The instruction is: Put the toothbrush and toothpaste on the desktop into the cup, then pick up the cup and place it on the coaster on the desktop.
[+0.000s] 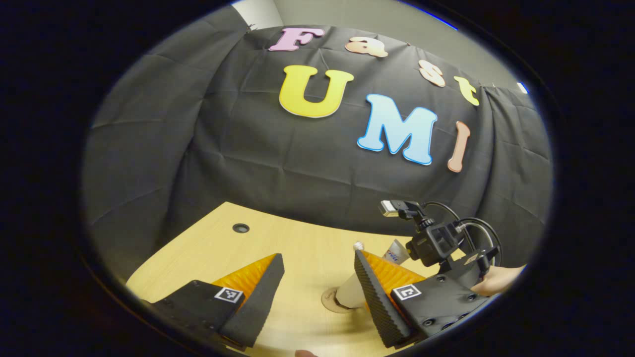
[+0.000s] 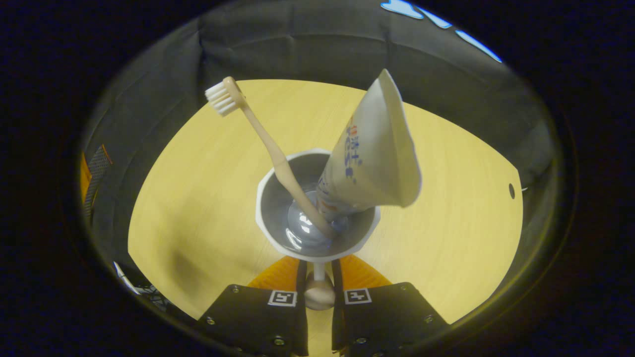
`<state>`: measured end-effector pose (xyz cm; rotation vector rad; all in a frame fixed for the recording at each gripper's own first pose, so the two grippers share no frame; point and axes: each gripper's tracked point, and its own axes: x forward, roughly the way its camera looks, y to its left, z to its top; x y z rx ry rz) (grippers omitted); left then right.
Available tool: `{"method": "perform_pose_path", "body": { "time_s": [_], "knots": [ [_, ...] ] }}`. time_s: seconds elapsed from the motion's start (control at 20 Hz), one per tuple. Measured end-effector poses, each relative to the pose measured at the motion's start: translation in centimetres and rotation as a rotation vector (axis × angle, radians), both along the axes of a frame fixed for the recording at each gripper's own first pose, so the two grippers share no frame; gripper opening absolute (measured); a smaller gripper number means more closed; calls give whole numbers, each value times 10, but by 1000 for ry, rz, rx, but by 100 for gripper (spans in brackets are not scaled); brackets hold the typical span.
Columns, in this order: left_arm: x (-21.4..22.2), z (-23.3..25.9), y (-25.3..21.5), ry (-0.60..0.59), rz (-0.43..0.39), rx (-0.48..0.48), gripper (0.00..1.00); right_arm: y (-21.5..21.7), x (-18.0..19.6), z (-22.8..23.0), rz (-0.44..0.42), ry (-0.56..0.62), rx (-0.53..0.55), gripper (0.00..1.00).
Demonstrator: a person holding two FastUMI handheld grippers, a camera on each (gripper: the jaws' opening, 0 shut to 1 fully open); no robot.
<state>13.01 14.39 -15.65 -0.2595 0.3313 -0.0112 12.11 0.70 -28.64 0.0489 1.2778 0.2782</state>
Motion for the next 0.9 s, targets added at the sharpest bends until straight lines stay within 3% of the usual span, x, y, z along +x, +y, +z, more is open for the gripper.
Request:
{"method": "perform_pose_path", "body": {
  "time_s": [0.55, 0.8, 0.9],
  "knots": [
    [-4, 4, 4, -8, 21, 6, 94, -2, -2, 4, 48, 21, -52, 20],
    [-4, 8, 3, -15, 31, 11, 94, -3, 3, 7, 65, -2, -24, 31],
    [-2, 7, 4, -12, 36, 15, 94, -4, 4, 14, 77, -21, -8, 26]
  ]
}}
